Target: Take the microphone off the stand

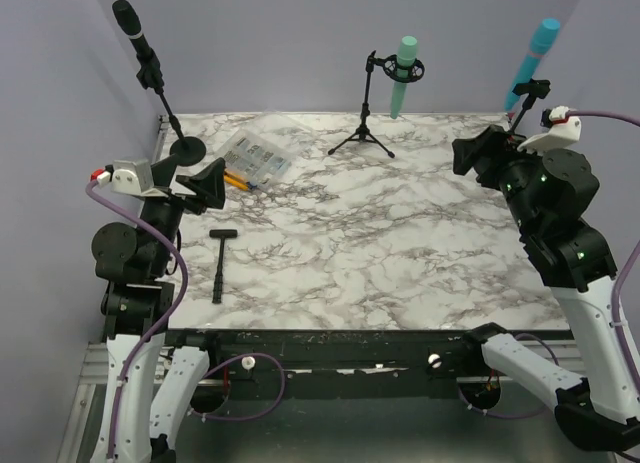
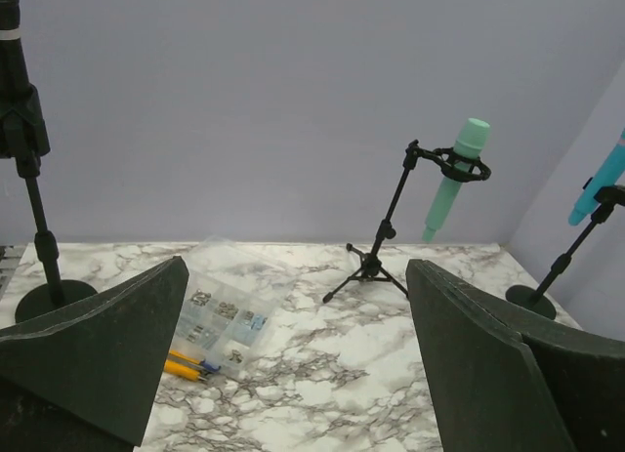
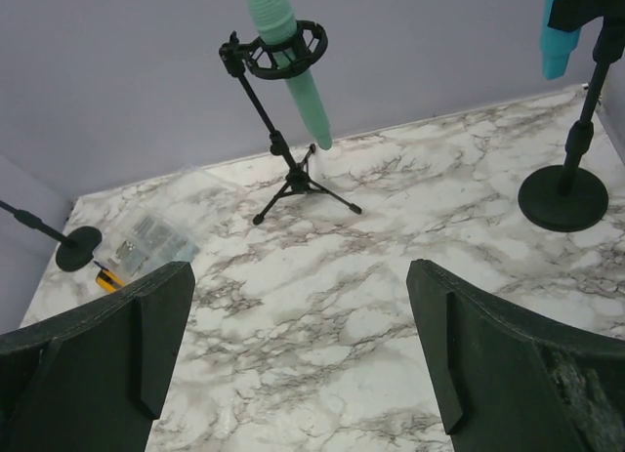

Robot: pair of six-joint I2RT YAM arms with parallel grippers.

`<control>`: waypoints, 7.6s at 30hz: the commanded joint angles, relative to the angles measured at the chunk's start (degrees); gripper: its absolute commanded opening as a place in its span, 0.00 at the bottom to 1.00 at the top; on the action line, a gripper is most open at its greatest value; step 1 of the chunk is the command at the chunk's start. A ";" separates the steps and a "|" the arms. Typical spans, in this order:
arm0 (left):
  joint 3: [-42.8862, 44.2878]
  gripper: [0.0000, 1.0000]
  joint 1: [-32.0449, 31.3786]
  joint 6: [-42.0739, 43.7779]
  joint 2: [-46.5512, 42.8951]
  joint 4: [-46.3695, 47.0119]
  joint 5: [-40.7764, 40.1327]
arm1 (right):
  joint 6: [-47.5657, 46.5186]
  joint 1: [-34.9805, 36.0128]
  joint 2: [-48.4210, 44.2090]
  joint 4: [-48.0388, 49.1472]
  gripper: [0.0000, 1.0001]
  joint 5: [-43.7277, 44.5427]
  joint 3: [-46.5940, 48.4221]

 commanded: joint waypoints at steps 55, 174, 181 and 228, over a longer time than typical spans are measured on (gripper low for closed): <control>14.78 0.99 -12.96 4.07 20.66 -10.92 14.53 | 0.52 4.20 62.34 44.45 1.00 -0.07 12.38; 2.73 0.98 -18.52 6.35 8.66 -9.41 -2.50 | -3.87 49.67 39.56 35.45 0.60 -4.56 -25.70; 1.80 0.99 -18.51 6.28 6.43 -8.02 -0.81 | -3.37 49.72 25.39 31.56 0.81 -8.81 -30.25; 1.55 0.99 -18.95 4.40 5.90 -8.16 -1.23 | -6.16 49.59 31.25 14.85 0.67 25.56 9.60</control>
